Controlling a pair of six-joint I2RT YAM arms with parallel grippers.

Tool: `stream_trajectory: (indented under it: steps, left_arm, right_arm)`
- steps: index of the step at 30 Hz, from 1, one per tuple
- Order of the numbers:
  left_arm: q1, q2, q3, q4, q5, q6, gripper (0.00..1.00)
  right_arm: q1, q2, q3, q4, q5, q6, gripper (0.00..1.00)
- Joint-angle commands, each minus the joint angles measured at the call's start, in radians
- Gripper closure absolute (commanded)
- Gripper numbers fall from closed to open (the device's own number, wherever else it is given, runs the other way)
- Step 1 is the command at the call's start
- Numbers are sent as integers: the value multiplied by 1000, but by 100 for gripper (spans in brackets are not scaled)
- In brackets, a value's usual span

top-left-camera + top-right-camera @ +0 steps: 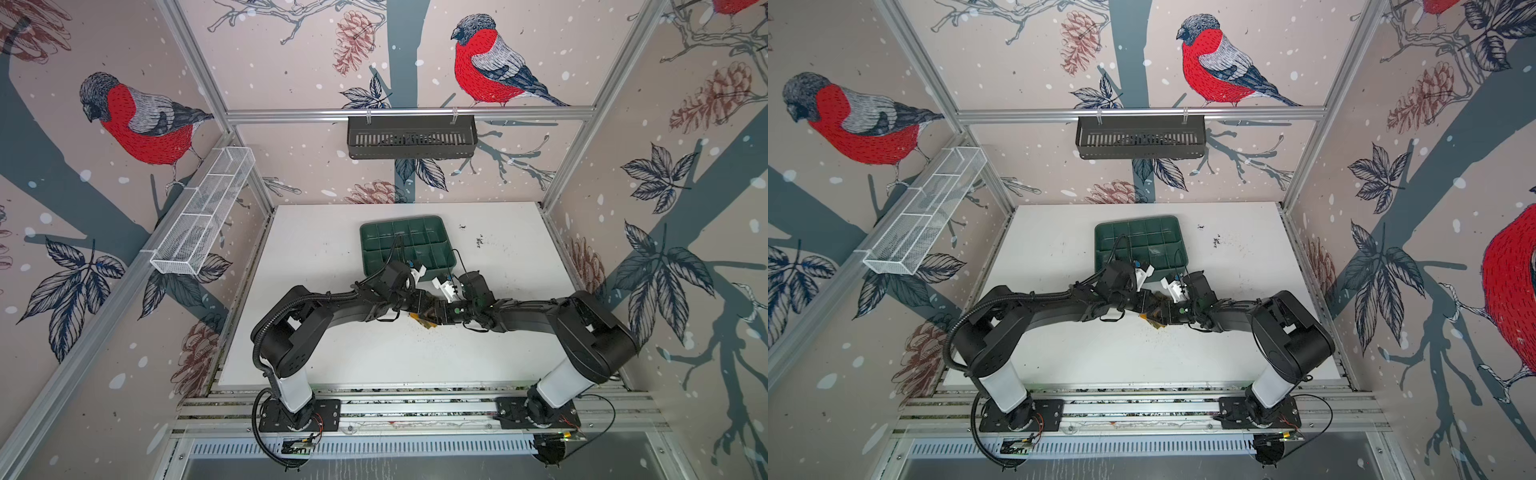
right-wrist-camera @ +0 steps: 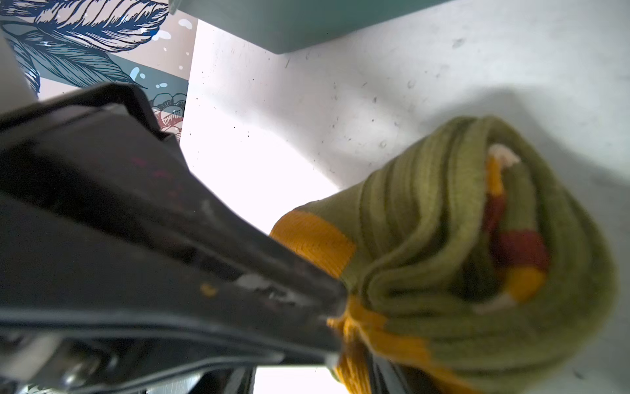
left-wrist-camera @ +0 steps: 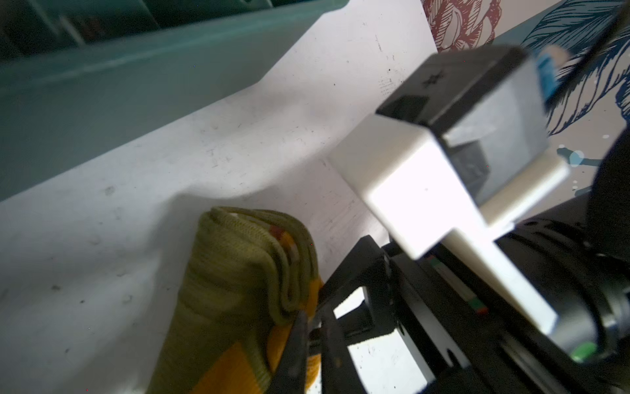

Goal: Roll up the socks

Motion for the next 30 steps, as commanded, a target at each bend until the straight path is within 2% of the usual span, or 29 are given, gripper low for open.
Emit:
stream_trajectory:
  steps: [1,15,30]
  left_arm:
    - [-14,-8,-7,-16,173,-2,87]
    - [-49,85,44,-128,226,71,88]
    - [-52,131,51,-214,222,171,89]
  right_arm:
    - [-3,17,0,-114,151,25,48]
    - [-7,15,13,-121,153,20,48]
    - [-18,20,47,-92,152,47,48]
